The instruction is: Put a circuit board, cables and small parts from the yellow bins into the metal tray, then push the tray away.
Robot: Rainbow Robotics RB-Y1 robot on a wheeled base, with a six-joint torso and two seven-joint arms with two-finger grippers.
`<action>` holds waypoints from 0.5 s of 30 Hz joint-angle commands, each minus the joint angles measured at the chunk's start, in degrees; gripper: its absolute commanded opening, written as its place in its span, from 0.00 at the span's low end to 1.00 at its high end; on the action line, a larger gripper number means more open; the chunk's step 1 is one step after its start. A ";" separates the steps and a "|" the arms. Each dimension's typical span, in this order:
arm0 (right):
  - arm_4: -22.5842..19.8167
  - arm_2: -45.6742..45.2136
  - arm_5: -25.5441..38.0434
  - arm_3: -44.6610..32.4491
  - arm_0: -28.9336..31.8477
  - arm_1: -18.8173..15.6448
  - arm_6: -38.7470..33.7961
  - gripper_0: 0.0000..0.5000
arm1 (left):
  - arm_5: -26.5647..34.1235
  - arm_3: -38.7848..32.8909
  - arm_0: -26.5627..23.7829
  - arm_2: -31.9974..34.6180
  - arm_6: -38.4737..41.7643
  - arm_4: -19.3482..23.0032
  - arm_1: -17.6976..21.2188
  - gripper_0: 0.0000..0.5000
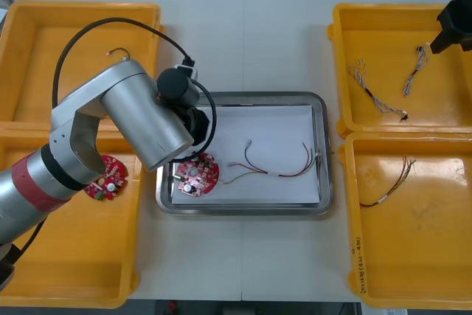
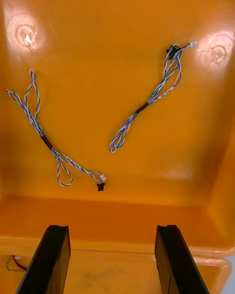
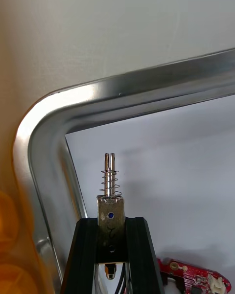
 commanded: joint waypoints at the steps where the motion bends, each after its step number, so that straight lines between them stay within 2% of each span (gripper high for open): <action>1: 1.14 -1.22 -3.49 3.84 -5.56 -2.47 -4.43 1.00 | -1.75 0.83 0.62 -2.09 5.09 -1.51 -0.83 0.01; 6: 2.20 -0.78 -8.06 9.20 -7.23 -2.47 -8.12 1.00 | -3.33 2.32 0.62 -2.36 5.79 -1.51 -0.92 0.02; 8: 2.64 -0.51 -9.56 11.31 -7.84 -2.47 -9.70 1.00 | -3.60 2.32 0.53 -2.36 6.06 -1.51 -0.92 0.16; 9: 2.90 -0.43 -10.52 12.46 -8.19 -2.47 -10.49 1.00 | -3.60 2.32 0.53 -2.36 6.23 -1.51 -0.92 0.32; 10: 3.25 -0.25 -11.40 13.60 -8.46 -2.47 -11.46 1.00 | -3.60 2.32 0.53 -2.36 6.50 -1.51 -0.92 0.58; 11: 3.60 -0.25 -12.19 14.56 -8.54 -2.47 -12.16 1.00 | -3.69 2.32 0.53 -2.36 6.67 -1.42 -1.01 0.78; 12: 3.78 -0.16 -12.63 14.92 -8.63 -2.47 -12.69 1.00 | -3.77 2.32 0.53 -2.36 6.85 -1.42 -1.01 0.91; 13: 4.04 -0.07 -13.42 15.71 -8.63 -2.47 -13.66 1.00 | -3.77 2.15 0.53 -2.36 7.11 -1.42 -1.10 1.00; 15: 4.57 0.10 -14.74 16.94 -8.63 -2.47 -15.24 1.00 | -3.77 1.79 0.53 -2.36 7.46 -1.42 -1.10 1.00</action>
